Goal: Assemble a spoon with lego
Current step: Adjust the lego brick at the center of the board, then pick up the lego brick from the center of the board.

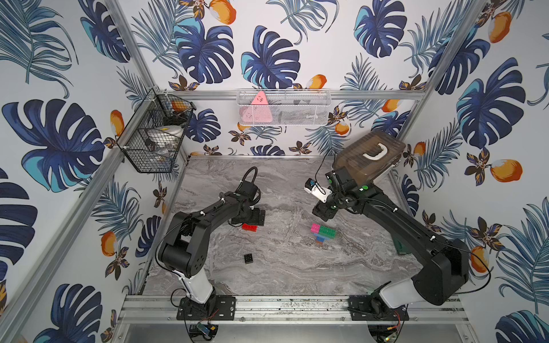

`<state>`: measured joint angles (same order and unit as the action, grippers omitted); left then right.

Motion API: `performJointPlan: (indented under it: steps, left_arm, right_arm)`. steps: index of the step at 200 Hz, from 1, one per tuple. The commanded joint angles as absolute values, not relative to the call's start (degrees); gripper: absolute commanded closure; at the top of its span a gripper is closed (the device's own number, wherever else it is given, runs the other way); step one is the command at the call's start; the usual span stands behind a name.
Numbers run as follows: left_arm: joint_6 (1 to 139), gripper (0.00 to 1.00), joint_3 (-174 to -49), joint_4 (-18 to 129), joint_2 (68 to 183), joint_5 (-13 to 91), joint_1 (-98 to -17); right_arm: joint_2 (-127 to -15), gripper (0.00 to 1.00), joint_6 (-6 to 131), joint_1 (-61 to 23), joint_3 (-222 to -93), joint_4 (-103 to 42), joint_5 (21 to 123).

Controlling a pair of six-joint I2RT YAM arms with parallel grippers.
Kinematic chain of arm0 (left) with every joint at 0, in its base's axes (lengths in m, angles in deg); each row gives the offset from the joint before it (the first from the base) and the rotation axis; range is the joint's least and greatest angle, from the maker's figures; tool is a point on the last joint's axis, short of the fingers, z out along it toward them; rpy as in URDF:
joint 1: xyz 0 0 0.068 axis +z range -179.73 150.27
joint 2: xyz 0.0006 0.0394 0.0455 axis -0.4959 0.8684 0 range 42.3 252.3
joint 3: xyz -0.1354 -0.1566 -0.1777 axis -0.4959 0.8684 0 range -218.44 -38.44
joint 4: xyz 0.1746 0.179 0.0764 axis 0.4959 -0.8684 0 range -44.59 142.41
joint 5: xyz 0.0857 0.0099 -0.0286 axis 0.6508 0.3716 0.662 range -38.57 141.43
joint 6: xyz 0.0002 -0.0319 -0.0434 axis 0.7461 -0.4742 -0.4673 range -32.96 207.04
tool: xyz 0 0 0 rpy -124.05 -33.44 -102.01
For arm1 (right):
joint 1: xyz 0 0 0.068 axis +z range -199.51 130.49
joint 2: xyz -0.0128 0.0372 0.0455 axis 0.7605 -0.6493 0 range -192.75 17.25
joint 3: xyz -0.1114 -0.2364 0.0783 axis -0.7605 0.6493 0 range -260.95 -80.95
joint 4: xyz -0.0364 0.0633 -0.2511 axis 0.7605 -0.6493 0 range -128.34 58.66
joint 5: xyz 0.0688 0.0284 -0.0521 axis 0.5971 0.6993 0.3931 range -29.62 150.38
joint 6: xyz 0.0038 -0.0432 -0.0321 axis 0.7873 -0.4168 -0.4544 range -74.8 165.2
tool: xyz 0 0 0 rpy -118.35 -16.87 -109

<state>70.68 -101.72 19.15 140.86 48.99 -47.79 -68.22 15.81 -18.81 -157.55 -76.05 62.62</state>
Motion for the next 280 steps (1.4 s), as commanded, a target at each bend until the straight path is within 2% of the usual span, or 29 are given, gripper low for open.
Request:
performJointPlan:
  steps: [1,79,99,123,156,174,226,280]
  left_arm:
    - [70.72,0.02,-100.80,20.98,140.59,47.80,-50.28]
    - [63.32,0.01,-98.39,23.83,137.44,46.73,-60.66]
    - [65.27,0.01,-100.53,20.13,134.65,49.36,-58.75]
    - [68.42,0.01,-104.78,13.08,130.66,49.07,-51.65]
    - [72.51,0.01,-110.07,4.64,123.94,53.97,-47.93]
    - [72.22,0.01,-111.19,1.13,121.61,55.17,-47.84]
    - [69.15,0.01,-103.68,-2.36,111.15,56.91,-47.05]
    - [64.86,0.01,-97.30,0.34,105.68,53.85,-46.08]
  right_arm:
    - [-68.07,0.19,15.75,-18.57,-157.33,-74.76,62.54]
    - [-70.05,0.19,17.25,-17.24,-158.71,-75.35,62.30]
    - [-71.55,0.20,19.41,-16.11,-159.66,-76.00,61.07]
    - [-75.78,0.22,27.02,-12.74,-164.82,-79.14,60.42]
    - [-85.15,0.23,41.22,-3.62,-175.67,-85.29,53.48]
    - [-90.95,0.25,52.57,-0.79,-181.30,-88.15,54.11]
    - [-97.98,0.27,67.16,3.20,-180.04,-81.87,58.77]
    - [-104.56,0.30,71.78,7.02,-180.23,-77.46,60.58]
